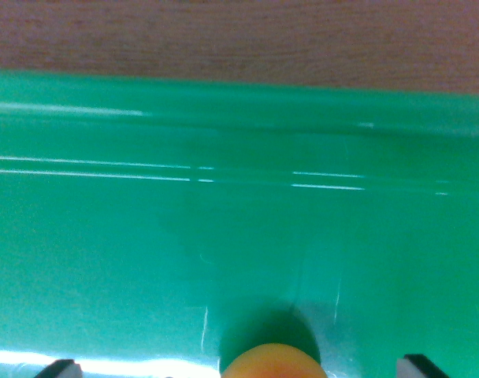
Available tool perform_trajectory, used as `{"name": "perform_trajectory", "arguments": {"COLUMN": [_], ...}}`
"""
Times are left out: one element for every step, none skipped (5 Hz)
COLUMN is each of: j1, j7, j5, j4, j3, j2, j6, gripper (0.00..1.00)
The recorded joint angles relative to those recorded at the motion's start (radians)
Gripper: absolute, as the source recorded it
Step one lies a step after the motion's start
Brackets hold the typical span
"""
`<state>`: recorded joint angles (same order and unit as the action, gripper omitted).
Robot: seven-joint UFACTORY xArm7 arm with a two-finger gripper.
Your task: Pick fruit
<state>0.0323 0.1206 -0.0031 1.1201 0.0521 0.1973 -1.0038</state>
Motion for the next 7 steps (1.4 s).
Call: {"name": "perform_trajectory", "arguments": {"j1": [0.0021, 0.0021, 0.0042, 0.0042, 0.006, 0.006, 0.0078], "j7": [0.008, 0.008, 0.015, 0.015, 0.022, 0.022, 0.029], "j5": [-0.0007, -0.0007, -0.0014, -0.0014, -0.002, -0.002, -0.0026], "j4": [-0.037, -0.037, -0.074, -0.074, -0.107, -0.107, -0.139], "j3": [0.002, 0.002, 0.004, 0.004, 0.005, 0.005, 0.007], "j2": [0.009, 0.009, 0.018, 0.018, 0.026, 0.026, 0.034], "j6": [0.045, 0.045, 0.09, 0.09, 0.13, 0.13, 0.17], "gripper": [0.0, 0.0, 0.0, 0.0, 0.0, 0.0, 0.0]}}
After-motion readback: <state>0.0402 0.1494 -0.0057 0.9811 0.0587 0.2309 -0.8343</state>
